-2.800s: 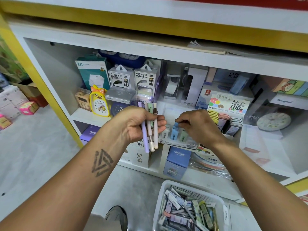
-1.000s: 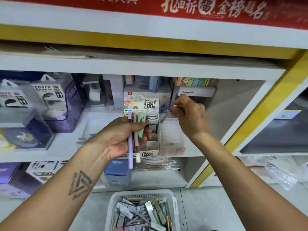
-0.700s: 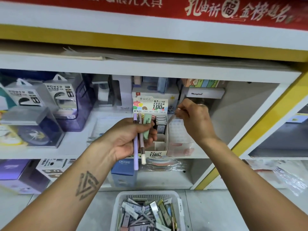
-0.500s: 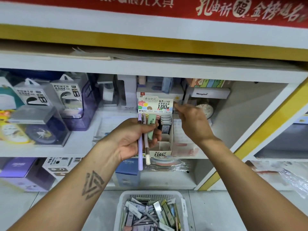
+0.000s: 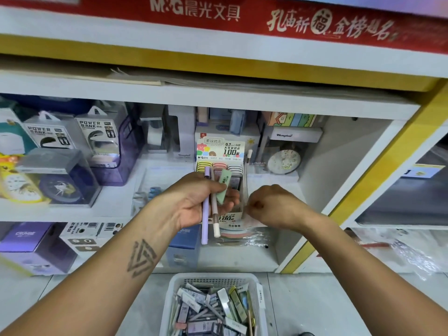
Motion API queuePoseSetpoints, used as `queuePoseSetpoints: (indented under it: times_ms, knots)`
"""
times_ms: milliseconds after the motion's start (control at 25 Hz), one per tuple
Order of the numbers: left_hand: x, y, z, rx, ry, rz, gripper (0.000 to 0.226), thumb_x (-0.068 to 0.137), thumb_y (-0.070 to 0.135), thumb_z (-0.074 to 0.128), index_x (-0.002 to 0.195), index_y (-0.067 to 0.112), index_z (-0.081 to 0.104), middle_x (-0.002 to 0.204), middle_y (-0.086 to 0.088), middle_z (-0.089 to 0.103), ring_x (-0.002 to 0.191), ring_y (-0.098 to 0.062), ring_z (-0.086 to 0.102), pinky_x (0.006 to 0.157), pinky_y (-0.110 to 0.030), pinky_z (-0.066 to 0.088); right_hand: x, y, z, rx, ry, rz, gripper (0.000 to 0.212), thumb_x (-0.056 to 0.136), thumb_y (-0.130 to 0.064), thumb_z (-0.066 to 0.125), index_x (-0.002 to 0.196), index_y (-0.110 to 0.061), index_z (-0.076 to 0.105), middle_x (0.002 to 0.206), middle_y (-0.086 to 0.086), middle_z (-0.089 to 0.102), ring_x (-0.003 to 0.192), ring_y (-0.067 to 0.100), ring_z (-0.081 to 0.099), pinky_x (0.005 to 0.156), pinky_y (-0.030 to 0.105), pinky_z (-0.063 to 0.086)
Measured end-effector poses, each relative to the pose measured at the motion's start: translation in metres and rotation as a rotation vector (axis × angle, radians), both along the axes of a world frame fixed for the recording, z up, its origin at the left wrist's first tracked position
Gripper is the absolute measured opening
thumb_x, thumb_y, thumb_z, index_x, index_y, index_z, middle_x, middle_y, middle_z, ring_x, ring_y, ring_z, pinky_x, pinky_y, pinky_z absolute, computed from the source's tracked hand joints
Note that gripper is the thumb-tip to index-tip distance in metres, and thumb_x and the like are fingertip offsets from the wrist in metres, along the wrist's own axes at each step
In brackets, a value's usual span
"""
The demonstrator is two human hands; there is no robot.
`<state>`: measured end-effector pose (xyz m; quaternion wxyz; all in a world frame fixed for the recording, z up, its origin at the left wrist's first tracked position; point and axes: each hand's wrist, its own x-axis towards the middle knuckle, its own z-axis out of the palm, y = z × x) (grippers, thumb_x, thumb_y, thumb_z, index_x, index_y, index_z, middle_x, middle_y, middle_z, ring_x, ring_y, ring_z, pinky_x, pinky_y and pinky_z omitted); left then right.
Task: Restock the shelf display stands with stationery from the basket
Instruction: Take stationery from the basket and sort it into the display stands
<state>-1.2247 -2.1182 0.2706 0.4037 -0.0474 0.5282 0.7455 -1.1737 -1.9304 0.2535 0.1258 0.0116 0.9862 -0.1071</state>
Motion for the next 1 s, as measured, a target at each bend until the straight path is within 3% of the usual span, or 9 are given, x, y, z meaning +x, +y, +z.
queuePoseSetpoints:
  times_ms: [120,200,280,360,520,600,680,840,1000]
  knots:
    - [0.008,0.006,-0.004,-0.012,0.018,-0.021,0.014,0.097,-0.004,0.05,0.104,-0.008,0.061,0.09,-0.027,0.071,0.073,-0.033,0.072,0.058,-0.035,0.062,0.008,0.001,0.005,-0.03,0.003,0.031,0.035,0.096,-0.044,0.051,0.073,-0.02,0.062,0.079,-0.001,0.062,0.079,0.019,0.059,0.067,0.032,0.046]
    - [0.01,0.008,-0.007,-0.03,0.066,-0.053,0.015,0.096,-0.003,0.054,0.107,-0.007,0.063,0.102,-0.027,0.071,0.079,-0.034,0.073,0.059,-0.035,0.061,0.008,0.003,0.013,-0.079,0.15,-0.002,0.032,0.096,-0.044,0.054,0.075,-0.022,0.065,0.076,-0.005,0.064,0.076,0.017,0.061,0.063,0.028,0.044]
    - [0.012,0.01,-0.007,-0.038,0.119,-0.086,0.017,0.094,0.0,0.058,0.109,-0.002,0.065,0.104,-0.026,0.072,0.084,-0.035,0.073,0.057,-0.033,0.059,0.003,0.006,0.022,-0.415,0.337,-0.166,0.024,0.096,-0.037,0.06,0.082,-0.02,0.07,0.075,-0.004,0.07,0.072,0.015,0.066,0.062,0.026,0.049]
    - [0.013,0.011,-0.007,-0.033,0.16,-0.114,0.021,0.091,0.002,0.063,0.112,-0.001,0.065,0.104,-0.024,0.072,0.088,-0.036,0.073,0.056,-0.031,0.058,-0.001,0.0,0.025,-0.827,0.336,-0.306,0.015,0.092,-0.031,0.069,0.09,-0.017,0.074,0.074,-0.002,0.074,0.064,0.01,0.066,0.06,0.026,0.051]
    - [0.009,0.005,-0.004,-0.02,0.161,-0.144,0.025,0.093,0.003,0.06,0.117,-0.004,0.063,0.103,-0.029,0.071,0.089,-0.039,0.073,0.06,-0.033,0.06,-0.008,-0.007,0.022,-1.101,0.285,-0.384,0.006,0.084,-0.007,0.077,0.088,-0.005,0.074,0.071,0.005,0.072,0.061,0.013,0.063,0.058,0.024,0.052]
    - [0.004,-0.003,-0.001,-0.033,0.154,-0.092,0.021,0.094,0.0,0.058,0.114,-0.006,0.061,0.095,-0.03,0.071,0.079,-0.037,0.074,0.057,-0.031,0.061,-0.011,-0.006,0.023,-1.223,0.306,-0.417,0.008,0.085,0.0,0.073,0.092,-0.003,0.071,0.074,0.01,0.073,0.061,0.018,0.066,0.062,0.027,0.055]
    - [-0.001,-0.011,0.003,-0.092,0.22,-0.013,0.014,0.093,-0.002,0.059,0.106,-0.004,0.06,0.079,-0.027,0.071,0.052,-0.025,0.066,0.041,-0.022,0.048,-0.012,-0.009,0.022,-1.103,0.357,-0.305,0.009,0.087,-0.002,0.072,0.096,-0.006,0.073,0.08,0.007,0.074,0.068,0.017,0.068,0.064,0.027,0.056]
    - [-0.008,-0.03,0.01,-0.197,0.319,0.086,0.005,0.094,0.001,0.058,0.094,-0.004,0.058,0.061,-0.022,0.062,0.031,-0.012,0.039,0.03,-0.015,0.022,-0.01,-0.031,0.021,-0.257,0.529,0.303,0.027,0.086,-0.033,0.075,0.11,-0.022,0.075,0.108,-0.007,0.061,0.101,0.013,0.05,0.086,0.027,0.041]
    - [-0.012,-0.056,0.016,-0.174,0.282,0.118,0.014,0.099,0.01,0.054,0.098,-0.004,0.056,0.06,-0.019,0.06,0.031,-0.011,0.034,0.031,-0.016,0.019,-0.016,-0.065,0.018,-0.226,0.577,0.382,0.014,0.092,-0.025,0.067,0.101,-0.014,0.07,0.082,-0.007,0.056,0.077,0.015,0.05,0.07,0.036,0.046]
